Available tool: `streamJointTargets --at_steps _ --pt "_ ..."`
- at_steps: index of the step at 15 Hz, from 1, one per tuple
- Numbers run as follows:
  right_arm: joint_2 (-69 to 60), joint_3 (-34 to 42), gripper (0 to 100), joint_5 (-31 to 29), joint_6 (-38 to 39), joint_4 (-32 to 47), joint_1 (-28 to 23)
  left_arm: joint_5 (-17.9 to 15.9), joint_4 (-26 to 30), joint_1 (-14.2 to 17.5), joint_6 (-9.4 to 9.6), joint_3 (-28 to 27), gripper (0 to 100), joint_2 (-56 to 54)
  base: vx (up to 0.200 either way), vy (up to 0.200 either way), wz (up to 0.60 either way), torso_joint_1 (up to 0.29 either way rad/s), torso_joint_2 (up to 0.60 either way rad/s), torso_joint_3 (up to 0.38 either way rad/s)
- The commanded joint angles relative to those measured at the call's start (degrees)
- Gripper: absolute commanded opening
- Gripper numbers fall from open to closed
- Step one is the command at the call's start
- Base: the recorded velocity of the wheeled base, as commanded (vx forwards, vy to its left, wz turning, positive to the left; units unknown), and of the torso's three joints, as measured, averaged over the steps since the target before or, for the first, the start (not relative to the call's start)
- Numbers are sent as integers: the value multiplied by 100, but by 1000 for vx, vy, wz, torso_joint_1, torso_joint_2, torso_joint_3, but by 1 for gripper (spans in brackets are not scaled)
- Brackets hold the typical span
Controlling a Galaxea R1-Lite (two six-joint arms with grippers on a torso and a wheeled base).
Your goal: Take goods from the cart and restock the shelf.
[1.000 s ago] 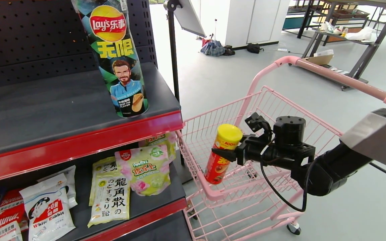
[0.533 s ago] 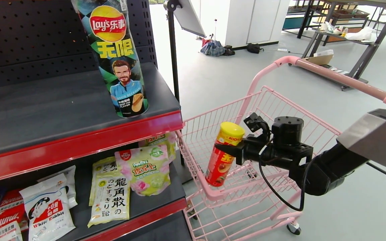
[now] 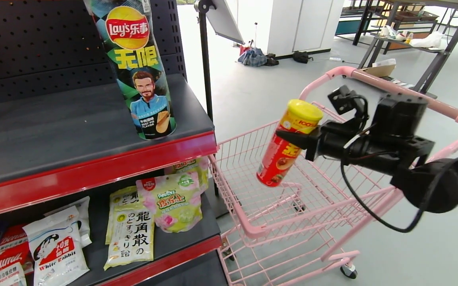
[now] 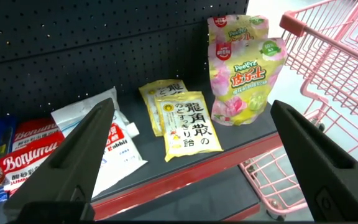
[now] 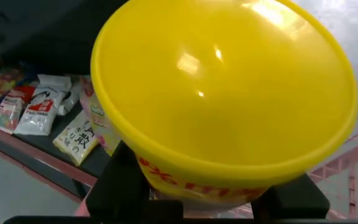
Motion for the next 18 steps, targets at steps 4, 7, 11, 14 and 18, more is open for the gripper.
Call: streamJointTargets --at_steps 4,7,11,14,18 --pt "-4677 1492 0 -2152 -61 3311 -509 -1 2 0 -8 0 100 7 0 0 0 0 0 0" --pt "-6364 2019 0 -1941 0 4955 -1089 -1 2 0 -8 0 100 7 0 0 0 0 0 0" --pt "-6979 2362 0 -2073 -79 5509 -1853 -1 2 0 -8 0 100 7 0 0 0 0 0 0" --pt "-7182 2626 0 -2100 -404 5509 -1950 -1 2 0 -8 0 100 7 0 0 0 0 0 0" --pt "-7190 2626 0 -2091 -404 5482 -1941 -1 2 0 -8 0 100 7 0 0 0 29 -109 -78"
